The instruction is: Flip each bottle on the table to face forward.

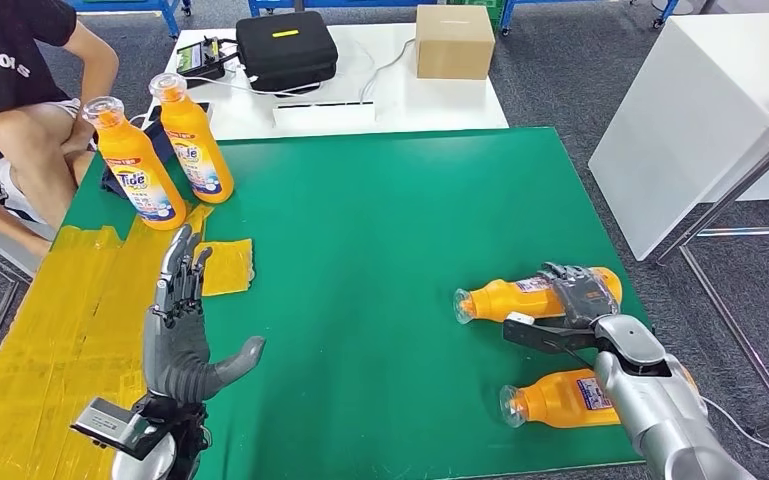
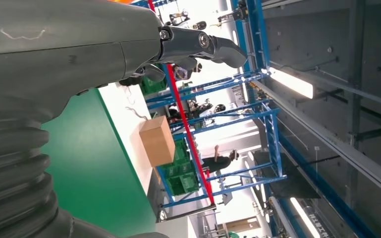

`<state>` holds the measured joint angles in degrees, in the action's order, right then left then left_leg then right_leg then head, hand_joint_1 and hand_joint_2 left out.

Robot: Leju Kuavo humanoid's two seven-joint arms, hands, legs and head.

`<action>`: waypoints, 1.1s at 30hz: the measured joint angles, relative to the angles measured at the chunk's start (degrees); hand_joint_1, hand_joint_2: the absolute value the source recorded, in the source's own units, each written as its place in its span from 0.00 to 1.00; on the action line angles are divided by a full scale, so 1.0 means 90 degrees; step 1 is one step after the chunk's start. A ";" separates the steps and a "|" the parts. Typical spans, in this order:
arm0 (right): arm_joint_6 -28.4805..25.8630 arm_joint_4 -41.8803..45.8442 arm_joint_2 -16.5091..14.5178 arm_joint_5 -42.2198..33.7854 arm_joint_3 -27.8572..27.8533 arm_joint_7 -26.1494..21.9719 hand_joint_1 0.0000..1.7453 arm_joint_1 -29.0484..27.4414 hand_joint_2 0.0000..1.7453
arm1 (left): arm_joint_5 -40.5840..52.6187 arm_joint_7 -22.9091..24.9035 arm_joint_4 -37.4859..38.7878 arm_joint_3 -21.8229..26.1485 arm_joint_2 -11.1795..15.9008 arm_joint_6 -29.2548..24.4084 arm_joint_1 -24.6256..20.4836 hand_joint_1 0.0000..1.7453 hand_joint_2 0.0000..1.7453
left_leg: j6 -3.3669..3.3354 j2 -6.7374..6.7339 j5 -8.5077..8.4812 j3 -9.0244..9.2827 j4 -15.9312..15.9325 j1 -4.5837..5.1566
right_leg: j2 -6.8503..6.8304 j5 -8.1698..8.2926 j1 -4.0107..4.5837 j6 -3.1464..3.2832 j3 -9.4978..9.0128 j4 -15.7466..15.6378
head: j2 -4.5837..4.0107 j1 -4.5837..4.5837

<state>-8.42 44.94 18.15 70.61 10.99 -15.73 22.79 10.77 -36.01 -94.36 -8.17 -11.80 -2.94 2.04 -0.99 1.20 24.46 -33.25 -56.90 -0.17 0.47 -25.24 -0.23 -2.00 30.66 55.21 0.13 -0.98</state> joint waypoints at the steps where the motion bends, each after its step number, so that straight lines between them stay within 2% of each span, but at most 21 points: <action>1: -0.0043 -0.0008 -0.0003 -0.0053 0.0030 -0.0013 1.00 0.0014 1.00 | -0.0008 -0.0001 0.0010 0.0001 0.0000 -0.0001 -0.0002 0.00 1.00 | 0.0000 0.0000 0.0000 0.0000 0.0000 0.0000 | 0.0000 0.0000 0.0000 0.0000 -0.0002 0.0000 | 0.0000 -0.0001; 8: -0.0269 -0.0010 -0.0052 -0.0202 0.0160 -0.0021 1.00 0.0028 1.00 | -0.0014 -0.0006 0.0052 0.0002 0.0000 -0.0004 -0.0002 0.00 1.00 | 0.0000 0.0000 0.0000 -0.0002 0.0000 0.0000 | 0.0000 0.0000 0.0000 0.0000 0.0000 0.0000 | 0.0000 -0.0001; 13: -0.0880 0.0145 -0.0242 -0.0421 0.0192 0.0006 1.00 -0.0076 1.00 | -0.0004 -0.0007 0.0058 0.0001 -0.0001 -0.0004 0.0000 0.00 1.00 | 0.0000 0.0000 0.0000 -0.0012 0.0001 0.0000 | -0.0001 0.0000 0.0001 0.0000 0.0005 0.0001 | 0.0000 0.0000; 17: -0.1456 0.0910 -0.0756 -0.1120 0.0056 -0.0054 1.00 -0.0379 1.00 | 0.0053 0.0019 0.0056 -0.0007 -0.0022 0.0004 0.0022 0.00 1.00 | 0.0001 0.0000 -0.0001 -0.0026 0.0001 -0.0001 | 0.0000 0.0000 0.0004 0.0000 0.0023 0.0003 | 0.0000 -0.0002; 26: -0.1763 0.2517 -0.1752 -0.2491 -0.0263 -0.0402 1.00 -0.0790 1.00 | 0.0223 0.0146 0.0058 -0.0127 -0.0058 0.0045 0.0066 0.00 1.00 | 0.0002 0.0026 -0.0001 -0.0052 0.0001 -0.0005 | -0.0019 -0.0005 0.0006 0.0002 0.0040 0.0004 | 0.0000 -0.0001; 30: -0.1767 0.3065 -0.2237 -0.3081 -0.0310 -0.0539 1.00 -0.0969 1.00 | 0.0288 0.0295 0.0089 -0.0282 -0.0066 0.0074 0.0040 0.00 1.00 | 0.0002 0.0029 -0.0001 -0.0054 0.0001 -0.0004 | -0.0019 -0.0006 0.0005 0.0002 0.0044 0.0004 | 0.0000 0.0000; 33: -0.1464 0.3309 -0.2589 -0.3816 -0.0327 -0.0711 1.00 -0.1085 1.00 | 0.0283 0.0407 0.0151 -0.0407 -0.0068 0.0126 -0.0019 0.00 1.00 | 0.0002 0.0026 -0.0001 -0.0054 0.0002 -0.0005 | -0.0019 -0.0006 0.0006 0.0002 0.0045 0.0004 | 0.0000 -0.0001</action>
<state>-21.60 74.72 -5.15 36.27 8.05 -22.13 13.02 13.31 -32.35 -93.00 -11.83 -12.41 -1.81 1.87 -0.98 1.44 24.45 -33.74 -56.89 -0.22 0.31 -25.29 -0.17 -1.98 31.06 55.24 0.13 -0.98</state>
